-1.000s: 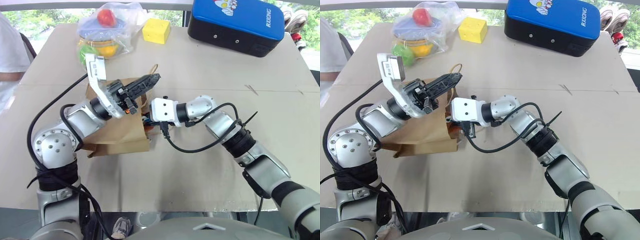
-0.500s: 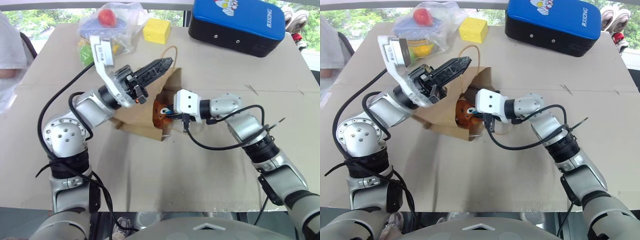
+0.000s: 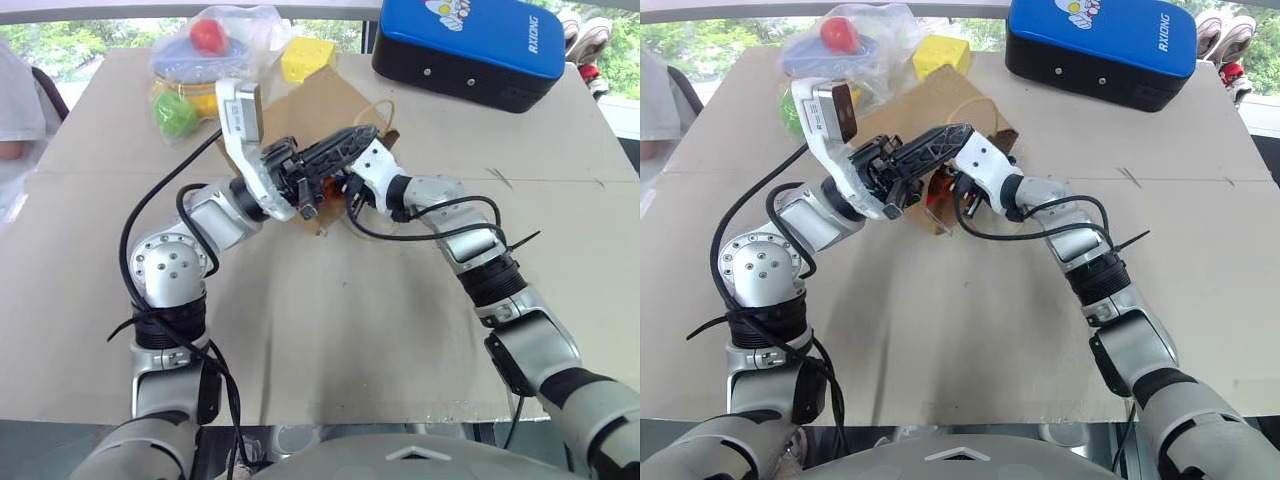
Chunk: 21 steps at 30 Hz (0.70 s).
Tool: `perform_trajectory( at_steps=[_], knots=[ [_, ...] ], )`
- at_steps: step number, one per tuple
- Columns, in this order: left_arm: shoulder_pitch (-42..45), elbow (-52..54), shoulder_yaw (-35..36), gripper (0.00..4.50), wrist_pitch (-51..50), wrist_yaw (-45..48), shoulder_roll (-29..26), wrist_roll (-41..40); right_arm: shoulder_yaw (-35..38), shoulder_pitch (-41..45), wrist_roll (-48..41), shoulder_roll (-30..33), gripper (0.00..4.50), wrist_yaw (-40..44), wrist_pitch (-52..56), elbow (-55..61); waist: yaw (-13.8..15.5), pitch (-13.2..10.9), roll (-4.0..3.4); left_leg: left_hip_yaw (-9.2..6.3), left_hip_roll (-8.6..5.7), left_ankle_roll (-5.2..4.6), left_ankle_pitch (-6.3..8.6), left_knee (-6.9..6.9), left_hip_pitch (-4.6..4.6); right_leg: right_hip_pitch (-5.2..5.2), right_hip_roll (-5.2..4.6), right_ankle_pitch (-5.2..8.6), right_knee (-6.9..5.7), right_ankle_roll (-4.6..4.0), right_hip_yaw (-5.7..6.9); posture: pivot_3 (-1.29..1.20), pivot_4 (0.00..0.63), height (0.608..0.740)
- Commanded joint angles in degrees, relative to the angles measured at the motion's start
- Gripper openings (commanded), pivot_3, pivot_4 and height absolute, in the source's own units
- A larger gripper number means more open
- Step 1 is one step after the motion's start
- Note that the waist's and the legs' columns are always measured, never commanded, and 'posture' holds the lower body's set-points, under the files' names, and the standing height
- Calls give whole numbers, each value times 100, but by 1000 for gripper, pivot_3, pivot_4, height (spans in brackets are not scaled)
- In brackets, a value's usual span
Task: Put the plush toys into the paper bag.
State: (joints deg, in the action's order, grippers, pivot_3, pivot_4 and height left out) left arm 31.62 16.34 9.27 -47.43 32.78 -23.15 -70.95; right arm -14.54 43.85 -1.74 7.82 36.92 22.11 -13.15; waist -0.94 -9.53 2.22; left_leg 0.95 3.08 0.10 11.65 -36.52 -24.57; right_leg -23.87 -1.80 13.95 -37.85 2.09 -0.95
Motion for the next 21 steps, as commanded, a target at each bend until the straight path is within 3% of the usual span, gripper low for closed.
perform_trajectory(
  at_steps=[1, 6, 9, 11, 14, 19, 21],
  knots=[
    [0, 178, 199, 0, 15, -134, 64, -300, 347, -97, -298, -80, 128, -169, 277, 342, 9, 0, 0, 0, 0, 0, 0, 0, 1, 0, 0, 0, -1, 0, 0, 0, 150, 740],
    [-142, 217, 306, 0, -77, -349, 69, -593, 562, -110, -510, -171, 128, -288, 493, 365, -8, 0, 0, 1, 0, 0, 0, 0, 5, 0, 3, 0, -4, 0, -2, 0, 150, 740],
    [-197, 117, 369, 0, -41, -455, 91, -673, 137, -97, -342, 16, 128, 72, 587, 361, -4, 0, 0, -1, 1, 0, 0, 0, 5, 0, 4, 0, -4, -1, -1, 0, 150, 740],
    [-282, 73, 374, 0, -14, -386, 45, -575, -205, -149, -212, 165, 598, 355, 526, 412, -4, 0, -1, 1, 0, 0, 0, 0, 4, 0, 4, 0, -4, 0, -1, 0, 150, 740],
    [-394, 12, 433, 0, 51, -268, -50, -408, -521, -346, -259, 467, 1710, 836, 498, 933, -3, 0, -1, 1, 0, 0, 0, 0, 5, 0, 4, 0, -2, 0, -2, 0, 150, 740],
    [-440, -118, 558, 0, 137, -146, -181, -251, -491, -649, -326, 935, 4068, 1016, 721, 1834, 10, 0, -1, 0, 0, 0, 0, -1, 4, 0, 4, 1, -3, 0, 0, 0, 150, 740],
    [-447, -167, 602, 0, 171, -102, -240, -186, -354, -819, -322, 1257, 4068, 1011, 857, 2417, 15, 0, 0, 0, 0, 0, 0, -1, 4, 0, 3, 1, -2, 0, 0, 0, 150, 740]
  ],
)
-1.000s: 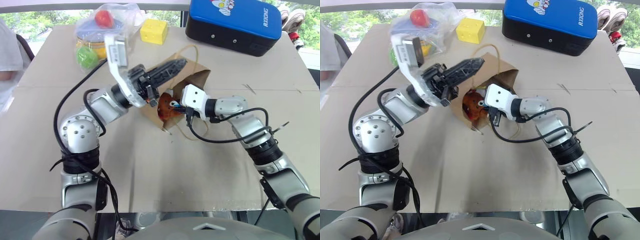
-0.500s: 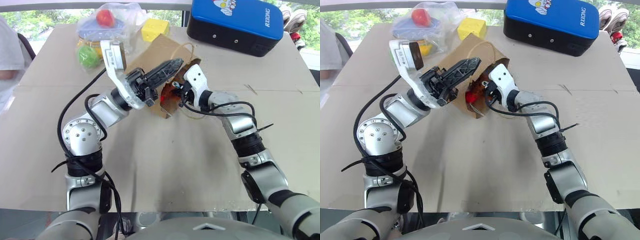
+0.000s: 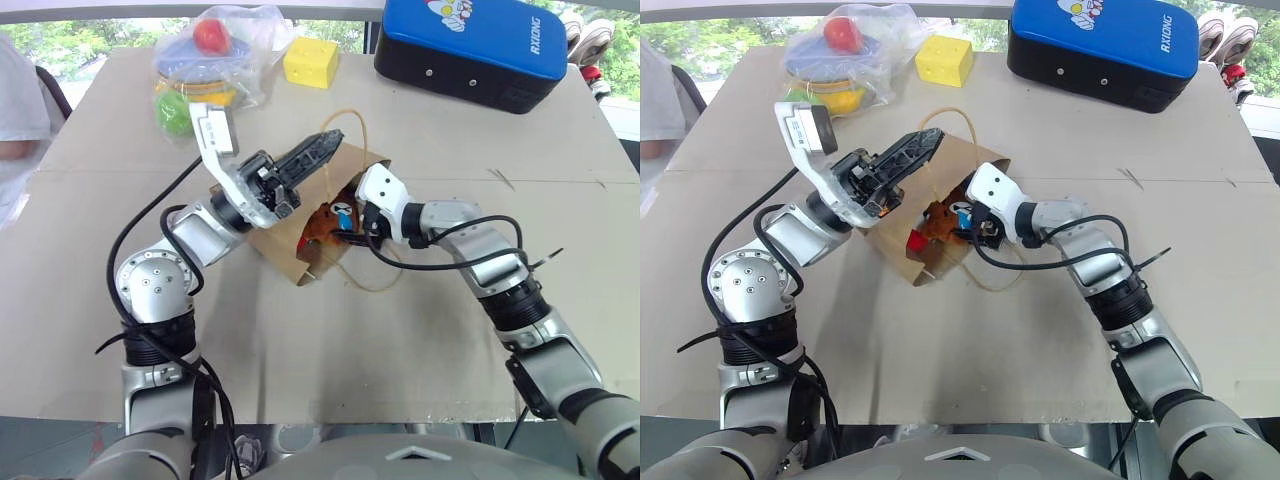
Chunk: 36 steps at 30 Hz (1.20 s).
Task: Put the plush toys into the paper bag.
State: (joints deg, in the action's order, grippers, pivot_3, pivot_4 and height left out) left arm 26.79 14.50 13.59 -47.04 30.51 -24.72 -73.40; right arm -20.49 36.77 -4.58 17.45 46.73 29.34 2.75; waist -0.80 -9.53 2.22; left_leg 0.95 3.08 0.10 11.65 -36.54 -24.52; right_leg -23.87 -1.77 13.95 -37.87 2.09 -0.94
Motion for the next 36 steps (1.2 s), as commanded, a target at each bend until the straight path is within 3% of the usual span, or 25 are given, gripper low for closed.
perform_trajectory(
  at_steps=[1, 5, 10, 15, 23, 27, 28, 30, 34, 36],
  knots=[
    [27, 1, 190, 0, 156, 150, -109, 102, 370, -197, -50, 462, 4068, -10, 232, 1186, 14, 0, 0, 0, 0, 0, 0, 0, 0, 0, 0, 0, 1, 0, 0, 0, 150, 740],
    [41, -32, 197, 0, 198, 192, -105, 189, 772, -480, -269, 870, 4068, -125, 755, 2146, 13, 0, 0, -2, -1, 0, 0, 0, -4, 0, -2, 0, 3, 0, 3, 0, 150, 740],
    [94, -58, 204, 0, 284, 194, -50, 297, 1491, -1003, -953, 1138, 4068, -400, 2820, 3150, 10, 0, 1, -2, 1, 0, 0, 2, 2, 1, 1, 1, 2, -1, 2, 0, 150, 740],
    [165, -45, 186, 0, 329, 196, -11, 379, 2449, -1751, -1680, 612, 4068, -868, 4735, 3711, 10, 1, 2, -1, 0, 0, 0, 1, -1, 1, -1, 0, 2, 0, 1, 0, 150, 740],
    [218, -15, 176, 0, 342, 192, 35, 442, 2727, -2526, -2113, -346, 4068, -1301, 4931, 2995, -23, 2, 2, 5, 1, -1, 0, 1, 7, 2, 5, 1, 1, 0, -9, 0, 150, 740],
    [222, -41, 193, 0, 348, 211, 23, 490, 2632, -2483, -2341, -773, 2505, -1333, 4617, 2551, -24, 3, 3, 3, 3, -1, 0, 2, 9, 3, 9, 1, 1, 0, -8, 0, 150, 740],
    [228, -43, 203, 0, 351, 204, 18, 491, 2583, -2416, -2402, -851, 1881, -1301, 4558, 2453, -28, 3, 4, 4, 3, -1, 0, 2, 9, 3, 9, 1, 1, 0, -10, 0, 150, 740],
    [232, -39, 216, 0, 363, 184, 23, 499, 2493, -2322, -2422, -936, 1747, -1316, 4385, 2266, -26, 3, 3, 4, 4, -1, 0, 2, 10, 3, 10, 1, 0, 0, -10, 0, 150, 740],
    [196, 31, 254, 0, 375, 132, 36, 493, 2675, -2186, -2694, -1040, 40, -1313, 4062, 2191, -9, 3, 3, 2, 3, -1, 0, 1, 4, 3, 9, 1, 2, 0, -7, 0, 150, 740],
    [188, 42, 268, 0, 381, 117, 40, 495, 2776, -2156, -2847, -1041, 40, -1314, 3987, 2208, -4, 3, 3, 2, 3, -1, 0, 1, 2, 2, 7, 1, 3, 1, -7, 0, 150, 740]
  ],
)
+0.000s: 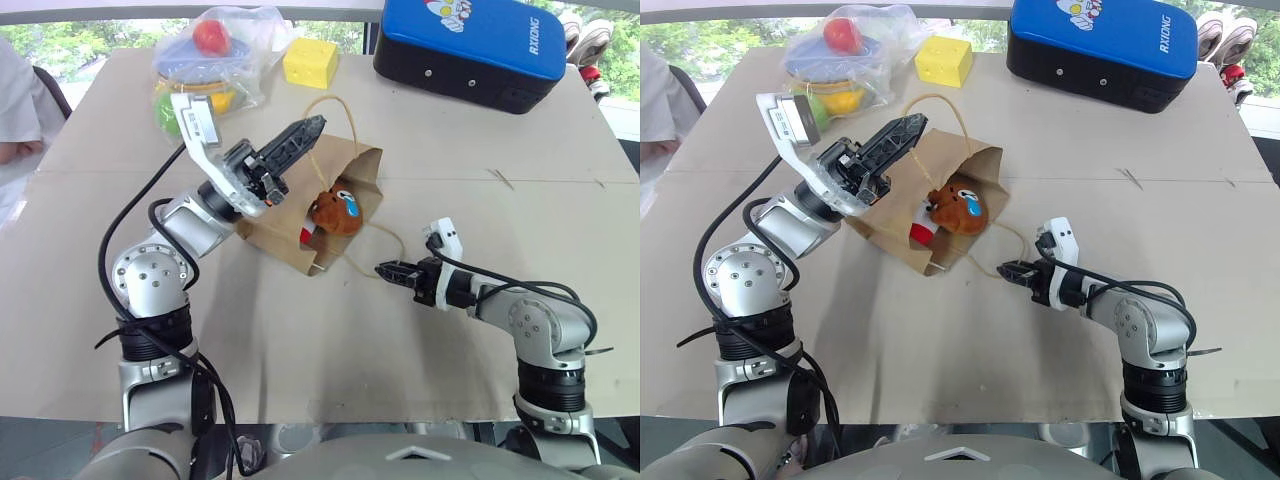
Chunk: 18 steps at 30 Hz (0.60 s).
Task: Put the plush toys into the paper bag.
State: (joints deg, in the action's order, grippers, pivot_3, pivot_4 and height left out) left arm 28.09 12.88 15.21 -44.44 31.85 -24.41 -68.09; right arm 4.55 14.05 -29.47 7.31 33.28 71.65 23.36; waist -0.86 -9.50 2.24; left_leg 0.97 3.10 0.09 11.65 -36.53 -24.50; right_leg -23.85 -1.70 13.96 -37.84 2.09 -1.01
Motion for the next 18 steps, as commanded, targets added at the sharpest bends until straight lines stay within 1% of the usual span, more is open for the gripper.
perform_trajectory(
  at_steps=[1, 3, 5, 7, 9, 11, 14, 15, 16, 18],
  knots=[
    [55, 205, 126, 0, 122, -22, -1, -45, 515, 182, -668, -67, 40, 68, -193, 312, 3, 0, 0, 0, 0, 0, 0, 0, 0, 0, 0, 0, 0, 0, 0, 0, 150, 740],
    [75, 166, 176, 0, 121, -22, -34, -69, 953, 332, -1292, -105, 40, 81, -102, 646, 5, 0, 0, -1, 0, 0, 0, 0, 1, 0, 0, 0, 0, 0, 1, 0, 150, 740],
    [204, -32, 293, 0, 78, 21, -116, -167, 1508, 683, -2262, -136, 40, -67, -64, 1064, -3, -3, -5, -3, 0, 0, 0, 0, -1, 0, 0, 0, -1, 0, 3, 0, 150, 740],
    [407, -309, 436, 0, 68, -43, -114, -309, 1897, 1066, -3245, -90, 40, -458, -79, 1248, -12, -4, -5, -2, 1, 0, 0, -1, 0, -1, 0, 0, -3, 0, 2, 0, 150, 740],
    [576, -538, 489, 0, 93, 47, -148, -271, 2082, 1431, -4225, 124, 40, -1037, -188, 1276, -6, -3, -5, -7, 5, 0, 0, 0, 4, 3, 3, 0, -4, 0, 8, 0, 150, 740],
    [656, -645, 490, 0, 111, 169, -182, -186, 2094, 1597, -4963, 390, 40, -1559, -346, 1239, -9, -3, -5, -9, 4, 0, 0, 1, 4, 6, 2, 1, -1, -1, 10, 0, 150, 740],
    [886, -1062, 510, 0, 80, 171, -147, -116, 1960, 1798, -5928, 1035, 40, -2359, -726, 1158, 0, -3, -5, -4, -1, -1, 0, 1, -2, 5, -5, 0, 4, -1, 9, 0, 150, 740],
    [856, -1103, 308, 0, 142, 322, -214, 182, 1919, 1839, -6163, 1300, 40, -2524, -820, 1192, 4, -3, -5, -5, -3, -1, 0, 1, -4, 5, -8, 0, 4, 0, 9, 0, 150, 740],
    [812, -1088, 165, 0, 159, 459, -226, 338, 1859, 1829, -6289, 1585, 40, -2663, -862, 1221, 1, -3, -5, -5, -3, -1, 0, 0, -4, 5, -8, 0, 5, 0, 9, 0, 150, 740],
    [759, -1094, -34, 0, 83, 495, -172, 519, 1660, 1553, -6075, 2114, 40, -2734, -771, 1360, 14, -2, -4, -4, -4, -1, 0, 0, -5, 5, -8, 0, 6, 0, 9, 0, 150, 740]
  ],
)
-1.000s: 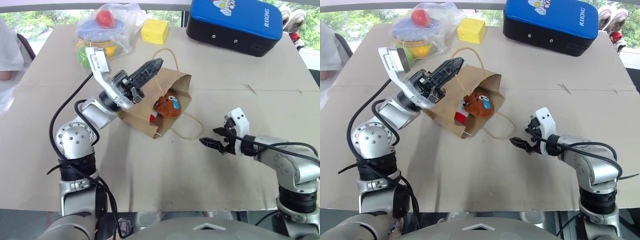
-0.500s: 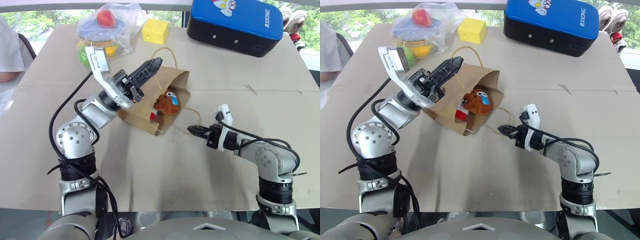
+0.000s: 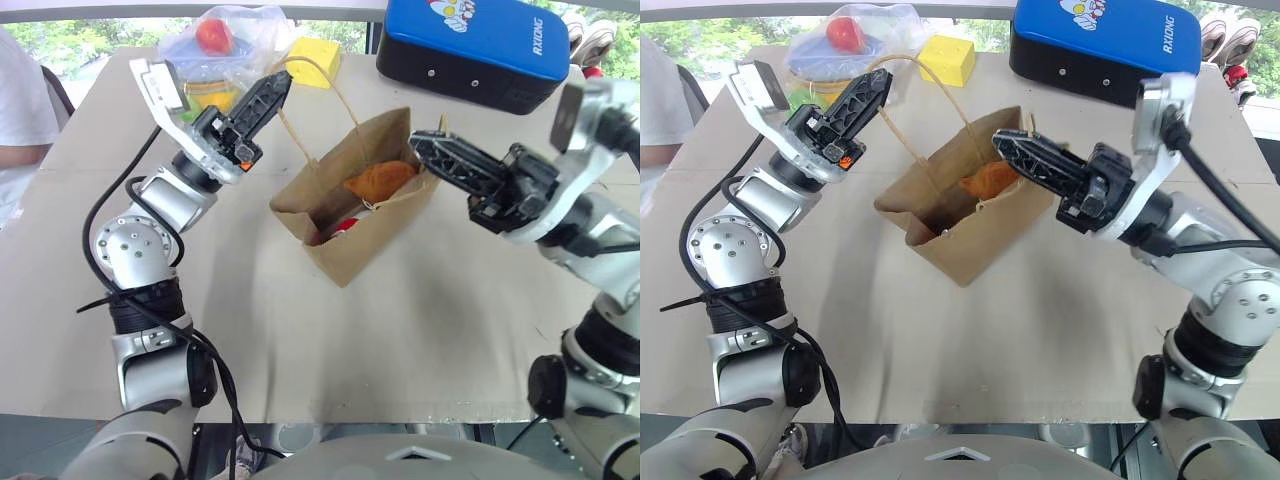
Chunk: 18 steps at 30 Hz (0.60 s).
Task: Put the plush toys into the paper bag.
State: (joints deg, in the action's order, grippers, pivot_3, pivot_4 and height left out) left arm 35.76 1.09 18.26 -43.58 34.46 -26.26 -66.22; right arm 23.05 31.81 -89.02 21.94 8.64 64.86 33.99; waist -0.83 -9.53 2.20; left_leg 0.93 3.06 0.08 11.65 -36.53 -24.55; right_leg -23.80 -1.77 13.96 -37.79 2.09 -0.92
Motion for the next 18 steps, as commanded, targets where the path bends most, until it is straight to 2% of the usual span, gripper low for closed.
perform_trajectory(
  at_steps=[1, 3, 6, 8, 10, 11, 14, 16, 18],
  knots=[
    [-22, 114, -434, 0, 122, 340, 44, 495, -241, -395, -130, 771, 40, -287, -185, 324, 16, 3, 5, -1, 0, 0, 0, 1, -2, 0, 0, 0, 3, 0, 2, 0, 150, 740],
    [57, 145, -451, 0, 162, 426, 131, 494, -264, -525, -506, 880, 40, -465, -578, 365, 8, 3, 6, -4, 2, 0, 0, 2, -4, 0, 3, 0, 5, -1, 3, 0, 150, 740],
    [551, -117, -294, 0, 182, 412, 224, 399, -250, -232, -1094, 954, 40, -1016, -1297, 328, -34, 1, 3, 4, 3, -1, -1, -1, -5, -8, 4, -1, -3, 1, -9, 0, 150, 740],
    [812, -439, -368, 0, 118, 576, 134, 554, -410, -322, -1059, 1145, 40, -1066, -1355, 379, -15, 2, 4, -1, 5, -2, -1, -7, -4, -7, 10, 0, -7, 1, -4, 0, 150, 740],
    [771, -596, -879, 0, 290, 1086, -151, 1221, -718, -558, -618, 1354, 40, -975, -1269, 501, -15, 5, 3, -3, 5, -2, 0, -4, -2, -4, 11, 0, -3, 1, -2, 0, 150, 740],
    [764, -630, -953, 0, 354, 1277, -199, 1340, -787, -493, -722, 1340, 40, -1036, -1434, 539, -23, 6, 1, 0, 4, -2, 0, 0, 1, -2, 11, 0, 2, 0, -6, 0, 150, 740],
    [1235, -985, -586, 0, 75, 1127, -130, 1018, -759, 131, -1406, 1279, 40, -1389, -2094, 456, -25, -7, -6, 11, 5, -3, 0, -1, -5, -11, 9, 0, -1, 0, -16, 0, 150, 740],
    [1481, -1259, -689, 0, 112, 1292, -228, 1301, -905, 91, -1143, 1582, 40, -1295, -1891, 397, -4, -5, 1, 4, 8, -3, 0, -15, -24, -27, 11, -1, -8, 2, -9, 0, 150, 740],
    [1567, -1586, -1097, 0, 351, 1629, -392, 1905, -1197, -408, -662, 1705, 40, -1120, -1726, 408, 34, 9, 21, -7, 8, -4, 1, -13, -18, -9, 11, 0, 3, 1, 5, 0, 150, 740]
  ],
)
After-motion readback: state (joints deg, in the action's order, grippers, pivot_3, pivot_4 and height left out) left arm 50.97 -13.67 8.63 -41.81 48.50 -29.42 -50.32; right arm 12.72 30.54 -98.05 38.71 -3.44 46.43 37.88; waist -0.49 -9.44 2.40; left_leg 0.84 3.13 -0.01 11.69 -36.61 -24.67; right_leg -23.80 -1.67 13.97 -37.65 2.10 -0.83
